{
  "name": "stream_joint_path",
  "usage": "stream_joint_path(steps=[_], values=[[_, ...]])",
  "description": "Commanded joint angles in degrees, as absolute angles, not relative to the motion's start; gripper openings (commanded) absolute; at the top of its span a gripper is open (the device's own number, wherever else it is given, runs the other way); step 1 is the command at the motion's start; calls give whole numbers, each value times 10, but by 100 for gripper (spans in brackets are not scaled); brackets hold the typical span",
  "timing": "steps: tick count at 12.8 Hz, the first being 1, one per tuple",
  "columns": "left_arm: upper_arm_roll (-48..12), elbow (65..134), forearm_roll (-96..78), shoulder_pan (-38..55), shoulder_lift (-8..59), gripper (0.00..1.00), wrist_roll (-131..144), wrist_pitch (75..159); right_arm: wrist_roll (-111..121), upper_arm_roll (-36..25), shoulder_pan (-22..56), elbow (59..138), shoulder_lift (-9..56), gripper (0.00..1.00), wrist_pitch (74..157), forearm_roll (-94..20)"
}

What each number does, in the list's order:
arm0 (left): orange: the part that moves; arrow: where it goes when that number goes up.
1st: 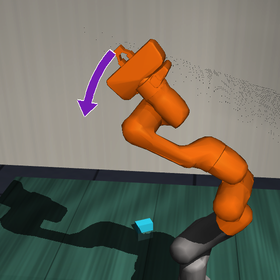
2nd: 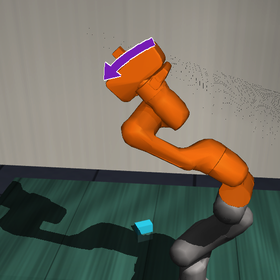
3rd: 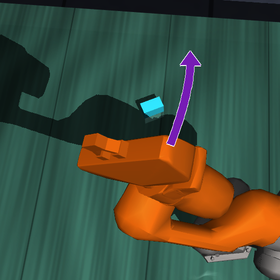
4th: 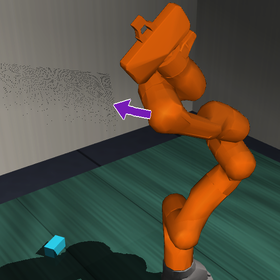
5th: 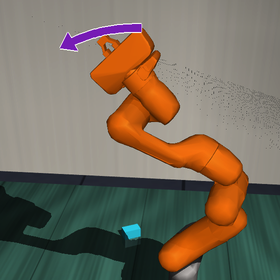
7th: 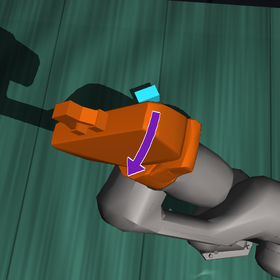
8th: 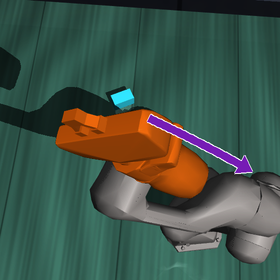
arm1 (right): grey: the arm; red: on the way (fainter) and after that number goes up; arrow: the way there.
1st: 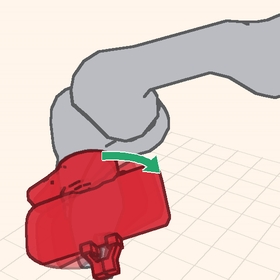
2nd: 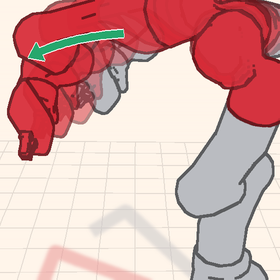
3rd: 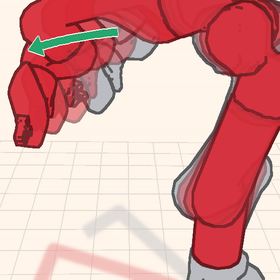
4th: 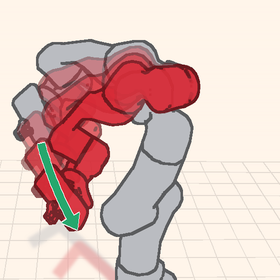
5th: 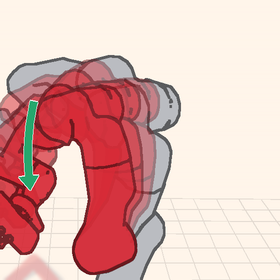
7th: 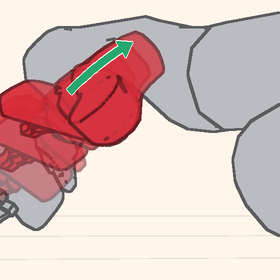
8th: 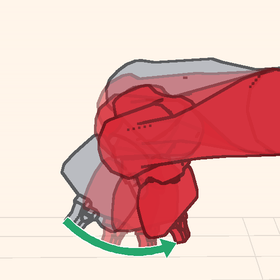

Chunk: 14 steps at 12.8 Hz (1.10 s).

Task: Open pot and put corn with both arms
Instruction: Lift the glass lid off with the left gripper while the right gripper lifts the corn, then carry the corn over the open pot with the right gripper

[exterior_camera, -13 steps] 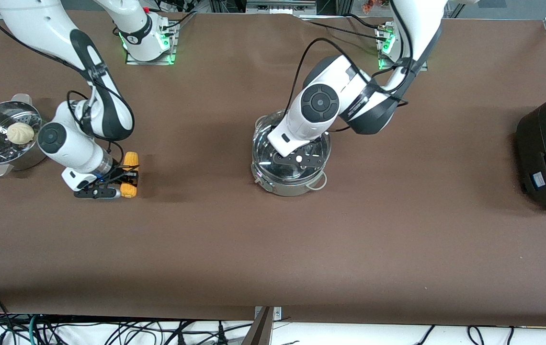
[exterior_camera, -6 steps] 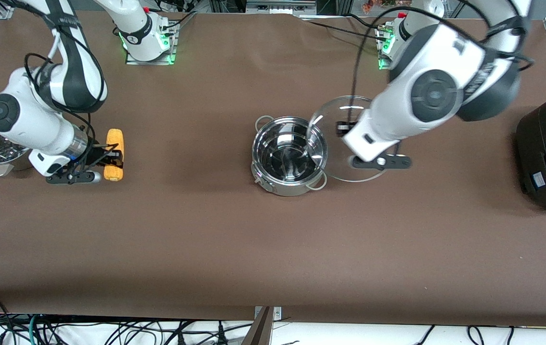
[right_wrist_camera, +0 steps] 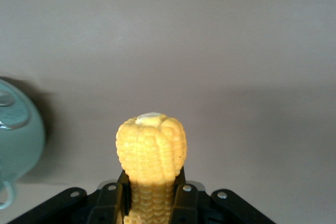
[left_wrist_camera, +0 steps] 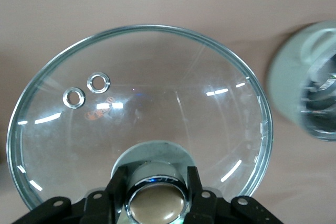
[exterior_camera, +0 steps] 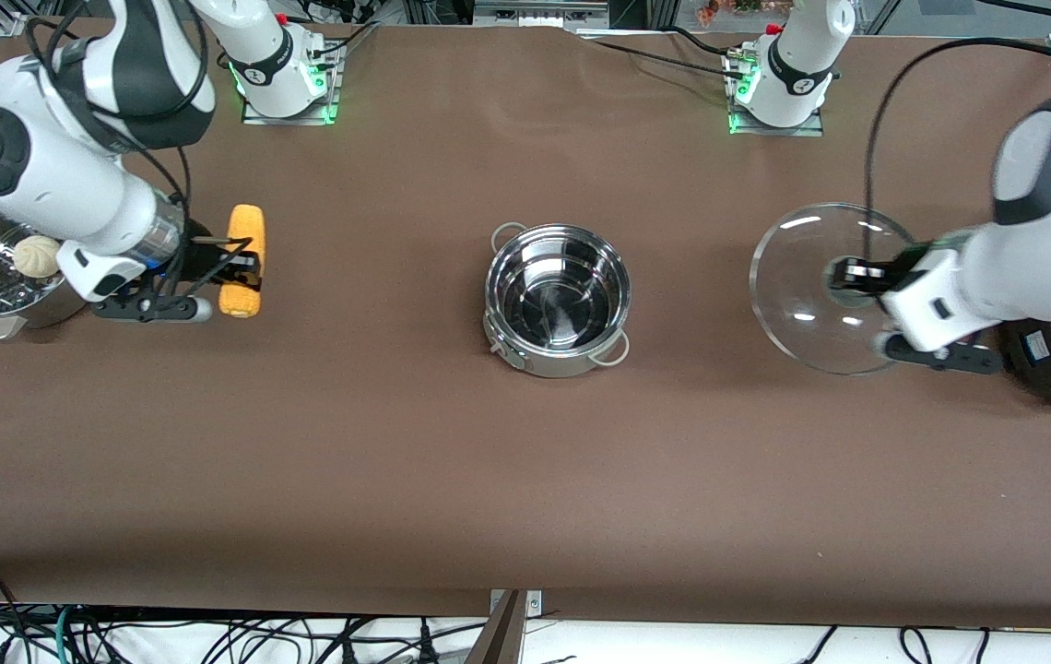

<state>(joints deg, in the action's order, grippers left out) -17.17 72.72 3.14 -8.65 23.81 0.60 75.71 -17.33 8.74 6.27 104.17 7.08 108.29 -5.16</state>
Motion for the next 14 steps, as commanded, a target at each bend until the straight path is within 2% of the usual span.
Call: stream_joint_path(steps=[1, 6, 9, 14], values=[[-180, 770, 67, -103, 215, 5, -12, 755, -283, 149, 71, 1000, 90, 11, 1078, -49], [-185, 893, 42, -218, 190, 8, -90, 787, -459, 155, 188, 919, 153, 10, 1078, -20], [-183, 1066, 44, -246, 113, 9, -91, 905, -553, 155, 247, 876, 201, 10, 1081, 19], [-184, 1198, 63, -313, 103, 10, -139, 1051, -671, 153, 320, 766, 299, 9, 1087, 63]])
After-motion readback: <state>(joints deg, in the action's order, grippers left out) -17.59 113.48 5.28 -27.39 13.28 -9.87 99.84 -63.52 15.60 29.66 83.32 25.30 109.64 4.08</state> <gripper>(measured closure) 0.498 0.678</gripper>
